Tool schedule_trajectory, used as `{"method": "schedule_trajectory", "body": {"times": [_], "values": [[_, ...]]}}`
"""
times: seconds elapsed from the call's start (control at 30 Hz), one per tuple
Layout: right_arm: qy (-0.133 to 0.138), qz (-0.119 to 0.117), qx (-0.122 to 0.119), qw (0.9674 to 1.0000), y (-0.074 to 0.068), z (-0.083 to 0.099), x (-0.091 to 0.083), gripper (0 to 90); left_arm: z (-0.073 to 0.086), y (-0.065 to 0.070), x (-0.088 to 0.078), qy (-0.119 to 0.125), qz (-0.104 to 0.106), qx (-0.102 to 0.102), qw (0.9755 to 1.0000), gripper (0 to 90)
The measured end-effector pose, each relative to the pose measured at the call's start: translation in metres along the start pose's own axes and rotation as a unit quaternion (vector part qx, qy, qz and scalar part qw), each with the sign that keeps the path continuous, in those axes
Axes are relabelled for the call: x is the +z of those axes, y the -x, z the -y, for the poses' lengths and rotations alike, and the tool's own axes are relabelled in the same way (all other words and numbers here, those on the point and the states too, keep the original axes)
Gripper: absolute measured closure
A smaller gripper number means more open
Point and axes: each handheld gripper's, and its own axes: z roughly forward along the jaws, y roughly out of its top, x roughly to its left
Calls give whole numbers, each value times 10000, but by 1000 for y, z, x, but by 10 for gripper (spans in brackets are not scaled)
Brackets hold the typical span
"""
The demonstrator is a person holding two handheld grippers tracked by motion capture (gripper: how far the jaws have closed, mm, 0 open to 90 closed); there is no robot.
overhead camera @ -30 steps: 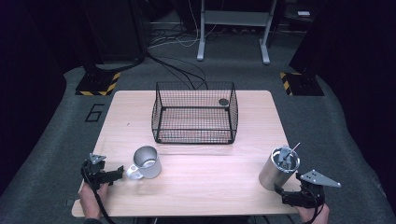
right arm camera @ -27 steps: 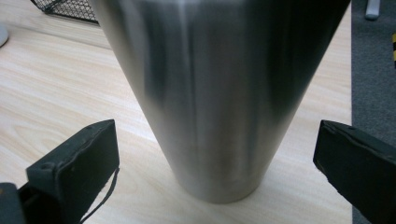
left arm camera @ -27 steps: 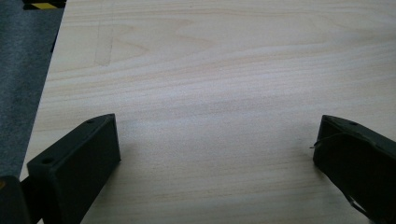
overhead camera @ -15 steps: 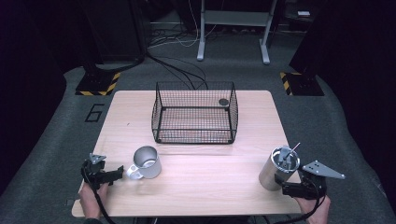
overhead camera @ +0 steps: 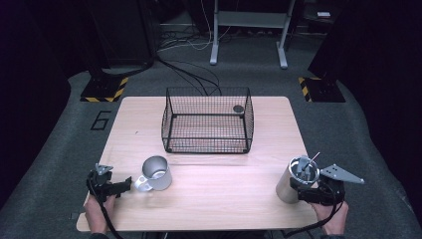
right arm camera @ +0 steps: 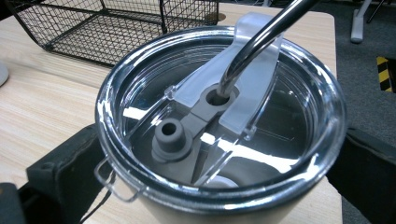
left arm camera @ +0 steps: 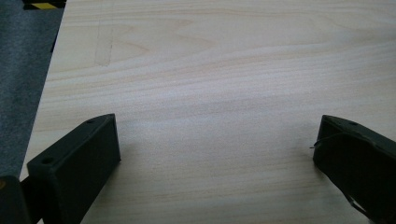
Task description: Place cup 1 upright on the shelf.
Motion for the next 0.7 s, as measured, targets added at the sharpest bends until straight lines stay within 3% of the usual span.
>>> {"method": "schedule_trajectory", "body": {"times": [0.7], "values": [[-90,151,-86,9998,-4,-8,6,18,0,0,0,-1,0,-1,10000,4]]}}
